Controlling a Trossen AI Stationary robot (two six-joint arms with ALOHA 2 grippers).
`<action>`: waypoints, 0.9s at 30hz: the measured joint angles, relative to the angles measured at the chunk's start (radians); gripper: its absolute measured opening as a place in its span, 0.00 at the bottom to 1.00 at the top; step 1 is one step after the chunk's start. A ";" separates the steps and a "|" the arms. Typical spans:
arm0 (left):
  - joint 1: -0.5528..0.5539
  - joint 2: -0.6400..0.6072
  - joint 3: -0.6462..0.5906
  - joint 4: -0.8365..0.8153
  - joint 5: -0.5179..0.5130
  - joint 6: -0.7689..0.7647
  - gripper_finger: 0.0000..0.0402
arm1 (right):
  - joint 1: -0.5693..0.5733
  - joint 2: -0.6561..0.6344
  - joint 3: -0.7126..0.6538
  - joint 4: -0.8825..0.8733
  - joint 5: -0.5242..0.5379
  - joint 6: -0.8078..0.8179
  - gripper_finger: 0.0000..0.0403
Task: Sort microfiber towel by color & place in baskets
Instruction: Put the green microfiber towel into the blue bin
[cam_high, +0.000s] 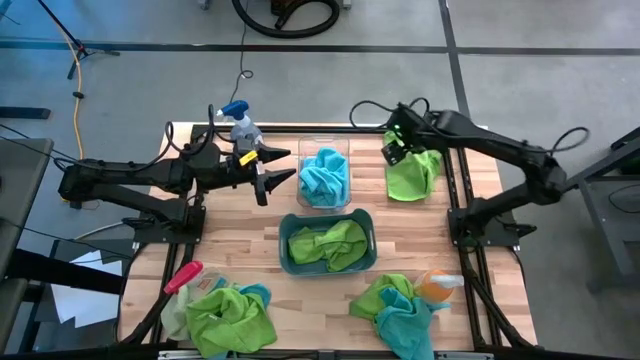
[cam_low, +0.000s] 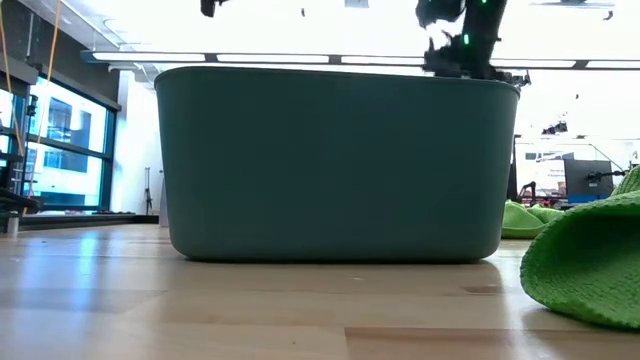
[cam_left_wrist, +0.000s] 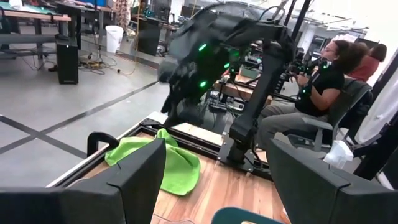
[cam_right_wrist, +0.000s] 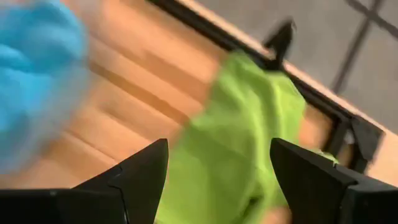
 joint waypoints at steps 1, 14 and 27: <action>0.000 0.000 0.000 -0.003 0.000 0.000 0.66 | -0.023 0.009 -0.028 -0.006 -0.004 -0.009 0.69; 0.000 0.001 0.000 -0.023 0.000 -0.003 0.66 | -0.230 0.016 -0.350 0.246 -0.114 -0.021 0.69; 0.000 0.001 0.000 -0.027 0.000 -0.053 0.66 | -0.295 0.183 -0.369 0.345 -0.093 -0.082 0.68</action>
